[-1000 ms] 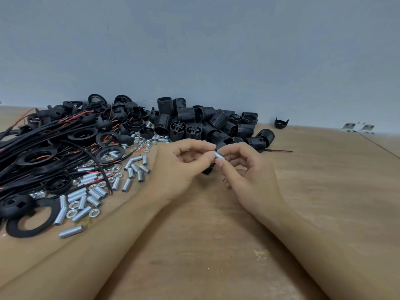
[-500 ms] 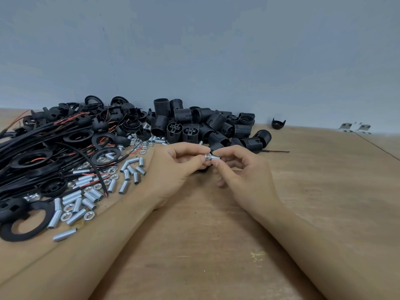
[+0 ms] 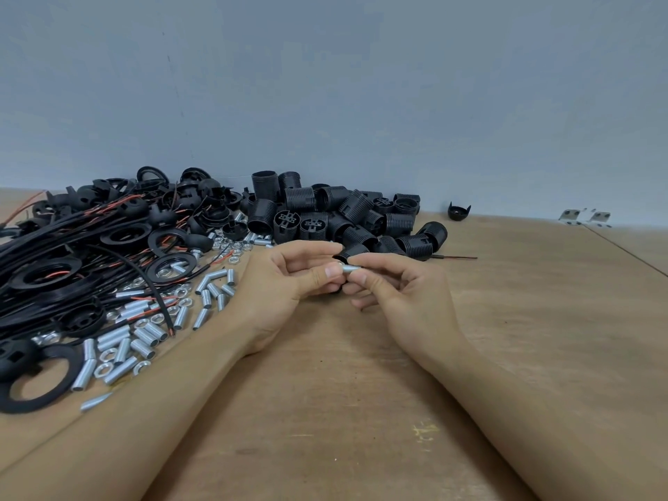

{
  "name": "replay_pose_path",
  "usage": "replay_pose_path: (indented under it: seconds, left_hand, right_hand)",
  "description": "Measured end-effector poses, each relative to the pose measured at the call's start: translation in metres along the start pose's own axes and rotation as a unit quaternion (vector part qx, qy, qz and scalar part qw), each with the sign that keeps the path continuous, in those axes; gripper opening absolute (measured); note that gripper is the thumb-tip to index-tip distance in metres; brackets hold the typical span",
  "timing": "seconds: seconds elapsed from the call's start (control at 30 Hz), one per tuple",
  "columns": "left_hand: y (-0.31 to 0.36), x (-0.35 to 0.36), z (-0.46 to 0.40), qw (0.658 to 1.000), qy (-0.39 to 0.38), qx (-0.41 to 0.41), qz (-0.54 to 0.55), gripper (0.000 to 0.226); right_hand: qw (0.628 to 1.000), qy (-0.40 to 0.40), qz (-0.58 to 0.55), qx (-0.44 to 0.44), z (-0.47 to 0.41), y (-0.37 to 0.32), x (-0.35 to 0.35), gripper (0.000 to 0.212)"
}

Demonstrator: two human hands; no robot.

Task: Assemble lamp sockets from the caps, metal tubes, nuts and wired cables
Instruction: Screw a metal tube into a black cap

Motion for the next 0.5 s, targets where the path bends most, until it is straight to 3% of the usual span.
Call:
replay_pose_path:
  seconds: [0.33, 0.5]
  left_hand:
    - [-0.001, 0.0, -0.002, 1.0, -0.007, 0.015, -0.017, 0.022]
    - [-0.002, 0.001, -0.001, 1.0, -0.004, -0.004, 0.005, 0.017]
  right_hand:
    - [0.998, -0.005, 0.034, 0.046, -0.009, 0.013, -0.001, 0.015]
    - [0.999, -0.018, 0.046, 0.018, -0.008, 0.011, -0.001, 0.013]
Point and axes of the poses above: each hand's wrist, its own z-axis away from the middle knuckle, its own x-axis out of the palm, y = z × x, the point moved 6 cm from there along -z, towards the middle knuckle, and after that the axes turned 11 degrees about x, right-handed, at the moved point
